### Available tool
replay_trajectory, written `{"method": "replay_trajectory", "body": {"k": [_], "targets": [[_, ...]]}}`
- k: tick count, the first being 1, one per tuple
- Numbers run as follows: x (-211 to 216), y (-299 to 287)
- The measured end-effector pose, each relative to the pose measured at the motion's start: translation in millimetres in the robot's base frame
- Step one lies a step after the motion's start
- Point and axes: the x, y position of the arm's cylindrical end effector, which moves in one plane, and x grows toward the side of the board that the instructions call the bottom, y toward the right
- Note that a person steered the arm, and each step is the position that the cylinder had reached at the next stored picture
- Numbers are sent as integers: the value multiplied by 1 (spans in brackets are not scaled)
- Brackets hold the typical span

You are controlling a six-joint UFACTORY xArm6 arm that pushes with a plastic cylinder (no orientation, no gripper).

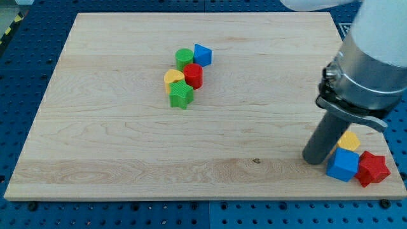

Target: Nudge the blue triangle a bit down

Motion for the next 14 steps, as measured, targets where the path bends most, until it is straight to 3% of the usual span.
{"method": "replay_trajectory", "body": {"k": [3, 11, 14], "targets": [[-64, -62], [-261, -143], [-249, -168]]}}
